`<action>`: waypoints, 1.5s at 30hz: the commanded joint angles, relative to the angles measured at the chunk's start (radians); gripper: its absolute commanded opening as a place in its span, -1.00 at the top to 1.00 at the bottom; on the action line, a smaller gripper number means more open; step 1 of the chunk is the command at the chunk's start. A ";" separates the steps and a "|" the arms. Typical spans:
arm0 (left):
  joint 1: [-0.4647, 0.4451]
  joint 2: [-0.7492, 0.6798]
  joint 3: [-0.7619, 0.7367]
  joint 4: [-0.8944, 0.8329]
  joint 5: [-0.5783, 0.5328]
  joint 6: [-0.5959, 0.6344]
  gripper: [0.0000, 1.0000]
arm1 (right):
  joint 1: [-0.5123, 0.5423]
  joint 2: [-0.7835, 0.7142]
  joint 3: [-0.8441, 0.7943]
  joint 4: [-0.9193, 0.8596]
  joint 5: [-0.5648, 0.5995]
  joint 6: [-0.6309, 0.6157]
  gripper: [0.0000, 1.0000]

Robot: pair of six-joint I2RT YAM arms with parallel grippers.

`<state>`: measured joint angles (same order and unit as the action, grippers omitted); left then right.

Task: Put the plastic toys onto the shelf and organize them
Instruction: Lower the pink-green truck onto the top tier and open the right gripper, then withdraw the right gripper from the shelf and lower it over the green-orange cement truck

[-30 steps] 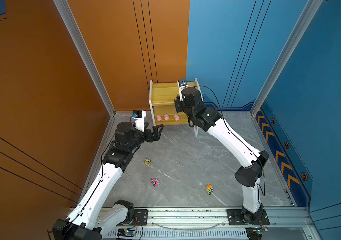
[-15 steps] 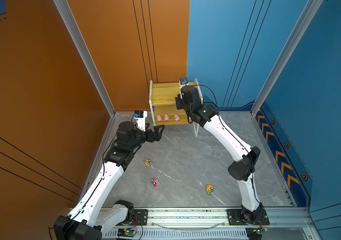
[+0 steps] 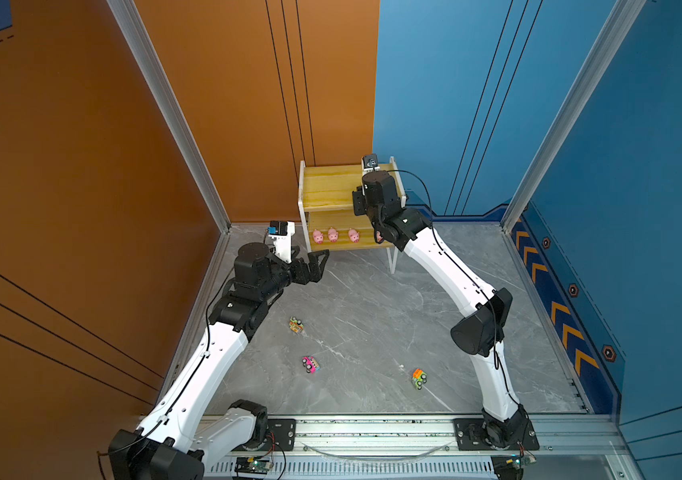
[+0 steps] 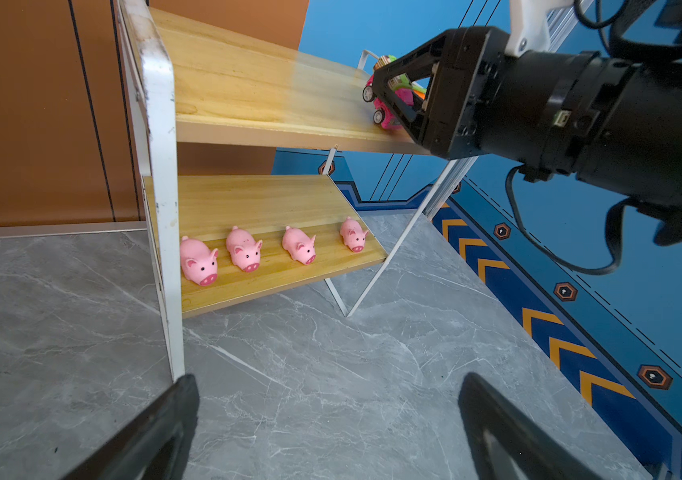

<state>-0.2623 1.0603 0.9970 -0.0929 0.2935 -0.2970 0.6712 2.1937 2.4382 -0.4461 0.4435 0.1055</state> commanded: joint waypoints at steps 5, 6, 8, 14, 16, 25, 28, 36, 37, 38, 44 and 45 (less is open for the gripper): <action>0.002 0.003 -0.009 0.019 0.025 -0.009 -0.96 | -0.002 0.043 0.057 0.046 0.006 0.017 0.39; 0.002 0.003 -0.009 0.019 0.025 -0.010 -0.96 | -0.002 0.050 0.066 0.047 0.005 0.017 0.38; 0.002 0.004 -0.009 0.019 0.025 -0.009 -0.96 | -0.002 0.062 0.081 0.049 0.006 0.016 0.37; 0.005 0.004 -0.009 0.019 0.029 -0.010 -0.96 | -0.004 0.080 0.096 0.072 0.014 0.008 0.33; 0.005 0.005 -0.009 0.019 0.030 -0.011 -0.96 | -0.005 0.082 0.096 0.080 0.010 0.005 0.31; 0.017 0.015 -0.009 0.023 0.035 -0.015 -0.96 | 0.006 0.062 0.100 0.143 -0.009 -0.029 -0.03; 0.024 0.018 -0.009 0.024 0.036 -0.018 -0.96 | 0.017 0.040 0.101 0.162 -0.003 -0.055 -0.16; 0.054 0.027 -0.021 0.024 -0.009 -0.033 -0.96 | 0.087 -0.066 0.085 0.158 0.046 -0.141 -0.58; 0.057 0.029 -0.023 0.023 -0.018 -0.031 -0.96 | 0.101 -0.091 0.064 0.158 0.061 -0.160 -0.62; 0.057 0.030 -0.025 0.023 -0.029 -0.031 -0.96 | 0.116 -0.112 0.030 0.157 0.079 -0.177 -0.65; 0.048 0.042 -0.026 -0.007 -0.109 -0.040 -0.96 | 0.178 -0.482 -0.447 0.184 0.179 -0.133 -0.72; 0.037 0.048 -0.020 -0.023 -0.124 -0.039 -0.96 | 0.187 -0.546 -0.540 0.185 0.198 -0.114 -0.72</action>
<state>-0.2169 1.0943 0.9802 -0.0929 0.2302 -0.3267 0.8558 1.7870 2.0480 -0.2722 0.5465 -0.0368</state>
